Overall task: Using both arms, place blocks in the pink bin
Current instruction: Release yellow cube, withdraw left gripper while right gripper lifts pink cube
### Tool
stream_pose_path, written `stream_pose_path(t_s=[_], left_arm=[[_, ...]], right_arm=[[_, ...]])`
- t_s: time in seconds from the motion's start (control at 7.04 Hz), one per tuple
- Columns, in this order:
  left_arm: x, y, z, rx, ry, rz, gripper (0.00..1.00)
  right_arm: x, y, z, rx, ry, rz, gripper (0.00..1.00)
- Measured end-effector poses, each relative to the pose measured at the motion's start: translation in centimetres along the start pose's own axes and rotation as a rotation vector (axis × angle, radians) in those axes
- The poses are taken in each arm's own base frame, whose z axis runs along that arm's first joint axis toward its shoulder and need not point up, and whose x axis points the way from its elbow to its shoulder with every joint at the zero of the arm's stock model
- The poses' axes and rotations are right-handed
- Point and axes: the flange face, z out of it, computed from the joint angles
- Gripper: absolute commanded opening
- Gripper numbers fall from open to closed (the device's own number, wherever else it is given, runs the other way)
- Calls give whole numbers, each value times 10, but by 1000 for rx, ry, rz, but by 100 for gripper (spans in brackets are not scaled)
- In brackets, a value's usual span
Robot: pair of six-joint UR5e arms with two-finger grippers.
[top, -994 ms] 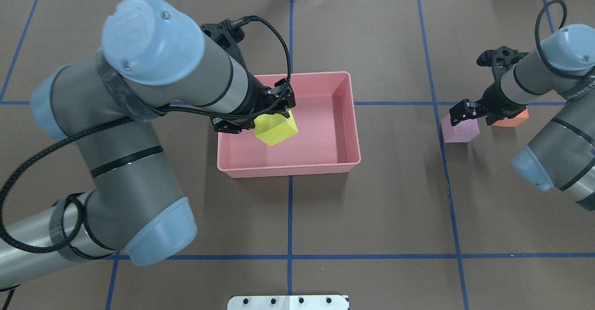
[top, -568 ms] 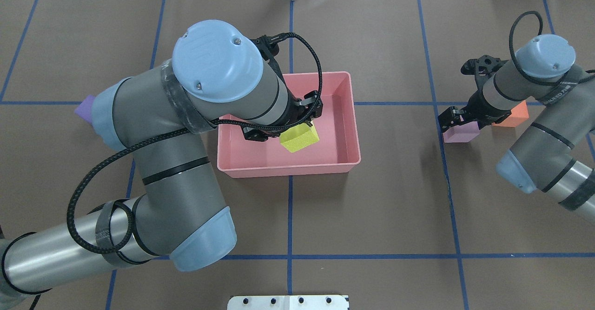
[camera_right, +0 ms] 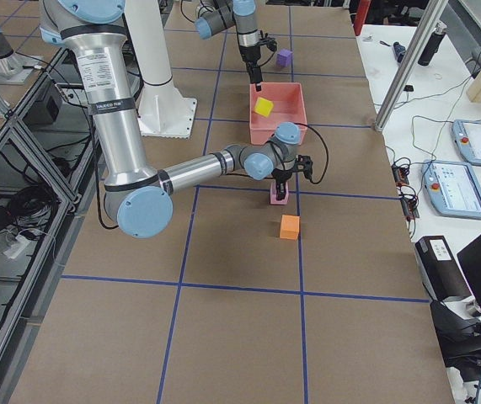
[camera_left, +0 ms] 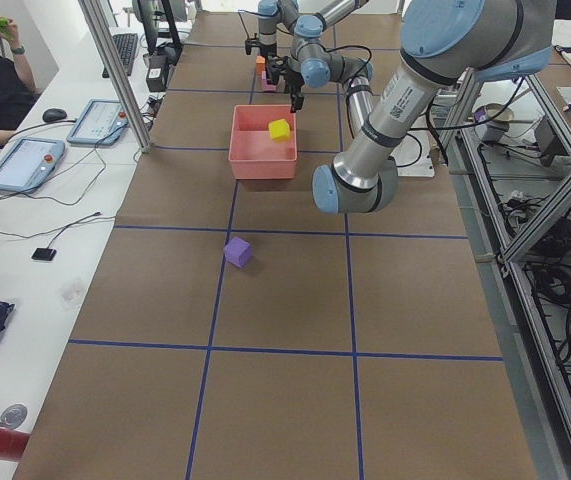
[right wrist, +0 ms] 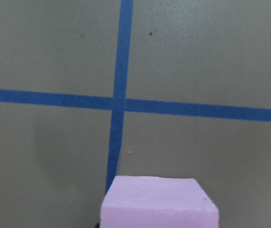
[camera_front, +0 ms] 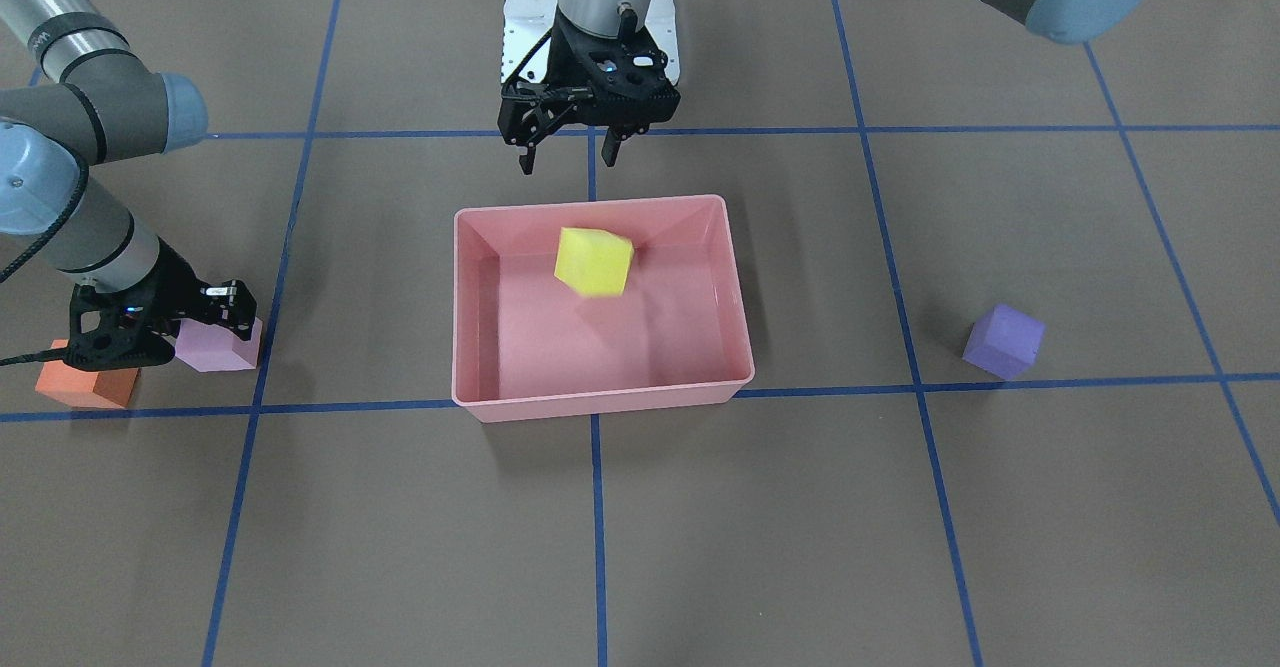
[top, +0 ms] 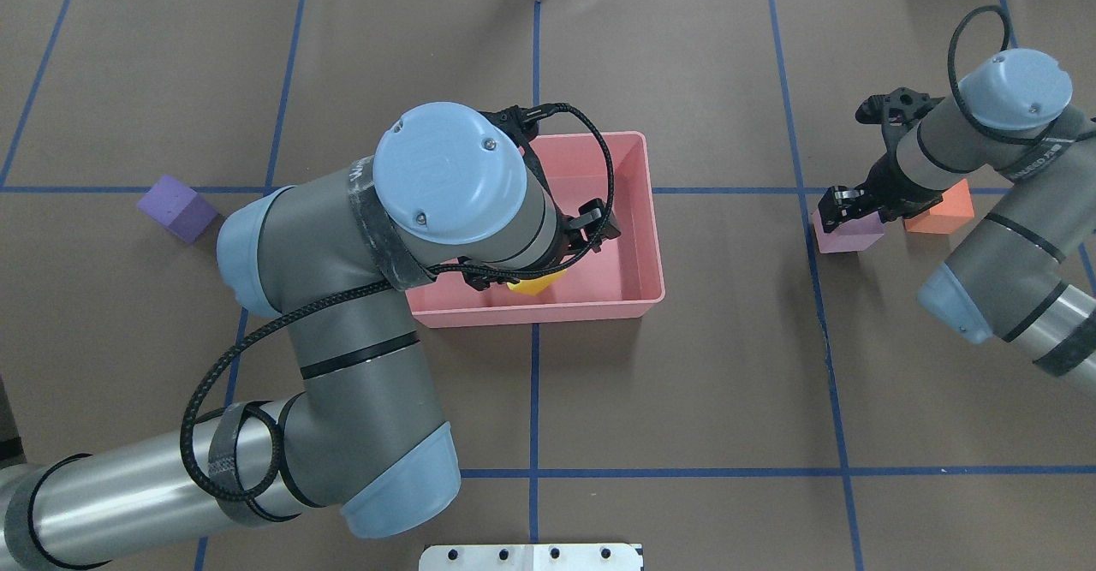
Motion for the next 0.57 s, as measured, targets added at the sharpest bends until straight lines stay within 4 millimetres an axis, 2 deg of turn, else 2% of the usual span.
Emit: stream_pose_path(t_s=[0.14,0.28,0.43,0.57], left_arm=[[-1,-1,-2,5,3,4,100],[-3,-9,-10,17,10,12,100],[-10,-25,-16,35,5,44,100],[-28,-50,-19,52,-24,105,100]], right_arm=[[3,-8,-23,16,-37,9,0],[5,-20,-59,27,-105,26,0],[-1,-37,-100,29,-182,43,0],[-17,-54,-138,17,-249,62,0]])
